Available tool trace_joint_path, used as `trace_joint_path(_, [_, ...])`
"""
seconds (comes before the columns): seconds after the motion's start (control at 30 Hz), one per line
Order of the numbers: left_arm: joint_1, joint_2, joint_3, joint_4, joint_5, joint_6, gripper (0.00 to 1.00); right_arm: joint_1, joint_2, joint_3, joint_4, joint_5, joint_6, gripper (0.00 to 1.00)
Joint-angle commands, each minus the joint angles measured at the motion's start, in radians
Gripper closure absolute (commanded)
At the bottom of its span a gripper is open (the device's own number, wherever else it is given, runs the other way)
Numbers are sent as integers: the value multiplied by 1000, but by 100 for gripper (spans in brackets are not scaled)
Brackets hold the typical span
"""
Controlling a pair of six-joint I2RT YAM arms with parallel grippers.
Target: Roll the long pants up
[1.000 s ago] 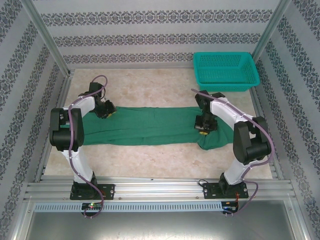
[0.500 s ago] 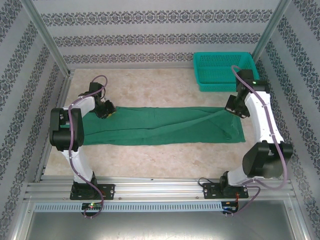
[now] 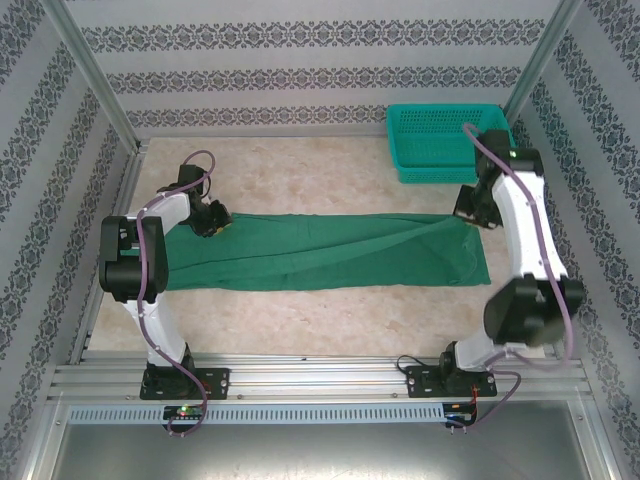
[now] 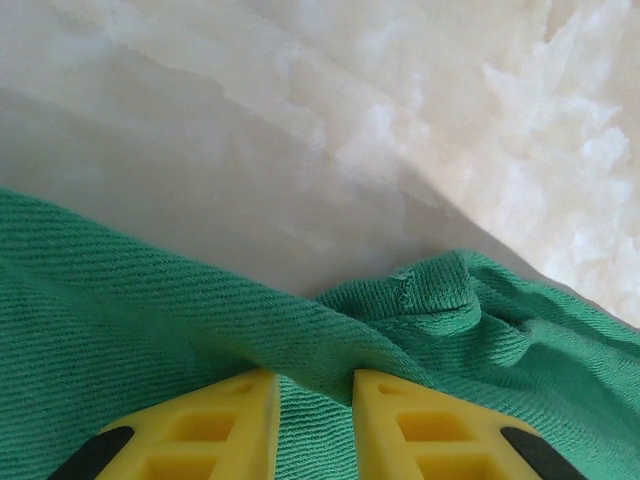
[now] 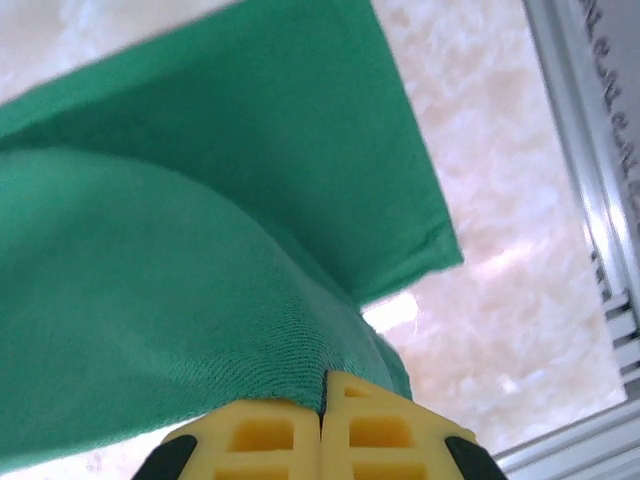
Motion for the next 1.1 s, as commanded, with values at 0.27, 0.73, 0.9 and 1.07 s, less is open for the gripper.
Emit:
trace_joint_path(0.27, [-8,-26,12,-27,-41,36,76,-66,229,295,-82,139,-38,100])
trace_joint_path(0.73, [34,-163,36,-140,-173,56,71,-79,-43,-425,96,-90,-15,27])
trace_joint_path(0.9, [69,-254,5,-170,-267,23,50,-108,-49,-395,153,-152,13,25])
trace_joint_path(1.07, [275,-380,-200,-133,-165,-102,49,-112,8,-399,220,-219,15,27])
